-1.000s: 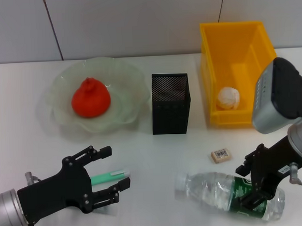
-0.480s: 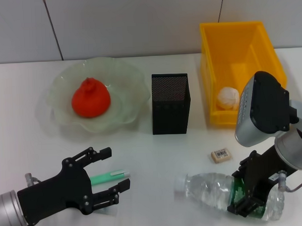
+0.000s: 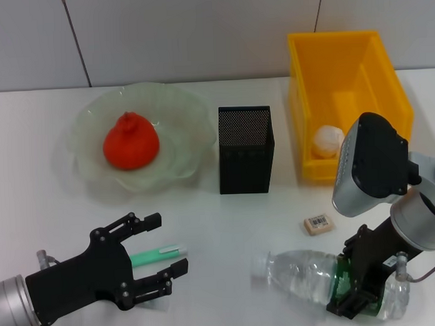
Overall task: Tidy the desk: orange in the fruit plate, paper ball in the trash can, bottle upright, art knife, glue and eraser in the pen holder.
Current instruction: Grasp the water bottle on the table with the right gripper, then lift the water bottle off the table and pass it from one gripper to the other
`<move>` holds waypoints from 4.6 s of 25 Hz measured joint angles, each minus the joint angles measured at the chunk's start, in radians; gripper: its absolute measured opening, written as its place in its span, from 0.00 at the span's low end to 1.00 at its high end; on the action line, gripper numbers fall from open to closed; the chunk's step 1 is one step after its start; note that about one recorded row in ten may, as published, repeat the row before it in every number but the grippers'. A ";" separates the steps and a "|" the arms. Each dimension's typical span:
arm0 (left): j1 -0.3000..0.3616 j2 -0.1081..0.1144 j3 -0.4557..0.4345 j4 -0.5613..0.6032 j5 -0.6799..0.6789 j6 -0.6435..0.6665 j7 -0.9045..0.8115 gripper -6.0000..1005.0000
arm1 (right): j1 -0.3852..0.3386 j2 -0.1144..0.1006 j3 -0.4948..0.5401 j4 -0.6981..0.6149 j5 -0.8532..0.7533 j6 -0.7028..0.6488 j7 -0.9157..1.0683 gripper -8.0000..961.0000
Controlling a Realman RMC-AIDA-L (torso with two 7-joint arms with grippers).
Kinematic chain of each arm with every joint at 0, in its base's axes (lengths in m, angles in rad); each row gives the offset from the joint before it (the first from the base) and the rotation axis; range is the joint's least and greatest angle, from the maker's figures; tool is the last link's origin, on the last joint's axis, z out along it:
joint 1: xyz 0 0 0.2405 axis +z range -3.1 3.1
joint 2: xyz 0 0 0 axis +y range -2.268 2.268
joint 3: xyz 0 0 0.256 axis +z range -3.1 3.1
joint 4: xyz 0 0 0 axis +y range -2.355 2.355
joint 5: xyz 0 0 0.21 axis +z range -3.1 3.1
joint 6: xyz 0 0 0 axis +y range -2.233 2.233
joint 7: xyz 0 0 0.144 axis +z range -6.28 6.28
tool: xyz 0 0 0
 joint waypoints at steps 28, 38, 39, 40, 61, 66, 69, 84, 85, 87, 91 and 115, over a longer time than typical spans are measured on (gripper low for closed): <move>0.000 0.000 0.000 0.000 -0.006 0.000 0.003 0.79 | -0.009 -0.003 -0.023 -0.012 0.015 -0.008 -0.017 0.80; 0.005 0.000 -0.003 0.000 -0.008 0.005 0.007 0.79 | -0.023 -0.003 0.140 0.001 0.124 -0.071 -0.089 0.80; 0.006 0.000 -0.003 0.000 -0.008 0.005 0.007 0.79 | -0.026 -0.004 0.148 0.001 0.125 -0.073 -0.094 0.80; 0.006 0.000 -0.006 0.001 -0.010 0.005 0.008 0.79 | -0.032 -0.004 0.157 0.002 0.125 -0.074 -0.103 0.80; -0.025 -0.006 -0.260 -0.135 -0.013 0.270 -0.037 0.79 | -0.253 0.000 0.525 -0.189 0.626 -0.069 -0.693 0.78; -0.063 -0.006 -0.255 -0.186 -0.012 0.293 -0.046 0.79 | -0.253 0.000 0.544 -0.345 0.733 -0.074 -0.888 0.78; -0.089 -0.007 -0.251 -0.210 -0.004 0.297 -0.046 0.79 | -0.253 0.001 0.538 -0.427 0.803 -0.093 -0.996 0.78; -0.182 -0.013 -0.188 -0.267 0.000 0.315 -0.073 0.78 | -0.164 0.002 0.536 -0.693 0.903 -0.126 -1.222 0.78; -0.182 -0.013 -0.188 -0.267 0.000 0.315 -0.073 0.78 | -0.154 0.002 0.535 -0.709 0.908 -0.128 -1.234 0.78; -0.182 -0.013 -0.188 -0.267 0.000 0.315 -0.073 0.78 | -0.137 0.002 0.535 -0.739 0.914 -0.131 -1.245 0.78; -0.183 -0.014 -0.188 -0.272 -0.006 0.330 -0.073 0.78 | -0.103 0.002 0.535 -0.786 0.915 -0.133 -1.261 0.78; -0.221 -0.016 -0.185 -0.284 0.001 0.333 -0.072 0.78 | 0.003 0.005 0.505 -0.957 0.914 -0.073 -1.318 0.78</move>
